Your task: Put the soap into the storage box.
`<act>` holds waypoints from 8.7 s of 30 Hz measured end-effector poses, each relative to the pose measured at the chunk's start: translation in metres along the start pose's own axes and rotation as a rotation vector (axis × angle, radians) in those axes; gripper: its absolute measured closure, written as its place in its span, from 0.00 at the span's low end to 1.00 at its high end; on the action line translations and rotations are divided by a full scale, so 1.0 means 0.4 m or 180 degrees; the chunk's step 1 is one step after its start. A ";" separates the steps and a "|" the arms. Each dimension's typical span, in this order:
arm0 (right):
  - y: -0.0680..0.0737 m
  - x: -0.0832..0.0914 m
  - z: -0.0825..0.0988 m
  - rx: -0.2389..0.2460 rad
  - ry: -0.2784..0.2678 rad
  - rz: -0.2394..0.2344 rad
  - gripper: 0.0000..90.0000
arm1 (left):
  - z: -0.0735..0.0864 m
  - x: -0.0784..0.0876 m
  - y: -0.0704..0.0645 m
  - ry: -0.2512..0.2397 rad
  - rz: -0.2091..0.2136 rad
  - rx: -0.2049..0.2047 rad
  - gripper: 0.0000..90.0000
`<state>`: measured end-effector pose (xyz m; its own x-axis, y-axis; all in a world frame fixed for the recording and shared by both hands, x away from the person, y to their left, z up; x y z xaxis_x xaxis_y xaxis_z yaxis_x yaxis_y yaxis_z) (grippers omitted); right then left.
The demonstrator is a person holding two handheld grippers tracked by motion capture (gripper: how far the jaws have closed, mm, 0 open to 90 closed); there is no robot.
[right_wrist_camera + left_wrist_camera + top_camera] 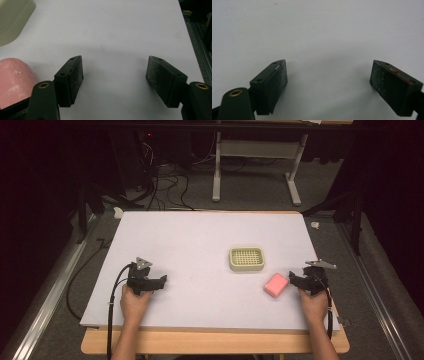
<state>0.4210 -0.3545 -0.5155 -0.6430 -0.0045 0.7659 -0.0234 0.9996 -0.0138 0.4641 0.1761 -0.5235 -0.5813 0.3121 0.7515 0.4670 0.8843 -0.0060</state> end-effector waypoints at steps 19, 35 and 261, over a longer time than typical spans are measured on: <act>0.001 0.000 0.000 0.0009 0.0001 0.0001 0.33 | 0.000 0.000 0.000 0.0001 0.0005 0.0001 0.17; 0.002 -0.001 -0.001 0.0037 0.0053 -0.0100 0.24 | 0.000 0.000 0.000 0.0005 0.0003 0.0001 0.17; 0.375 -0.042 -0.209 0.0530 0.0546 -0.0878 0.15 | 0.000 0.000 0.001 0.0006 0.0009 0.0001 0.17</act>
<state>0.4924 -0.2024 -0.4768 -0.4578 -0.2547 0.8518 -0.3115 0.9433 0.1146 0.4642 0.1763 -0.5234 -0.5788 0.3138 0.7527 0.4683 0.8835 -0.0082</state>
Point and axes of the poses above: each handheld gripper's, and its own axes: x roughly backward along the jaws, z roughly out of its underside, y roughly to its left, the point moved 5 cm from there along -x, roughly forward along the jaws, and after that the axes turned 6 degrees about y, right-handed, at the moved point
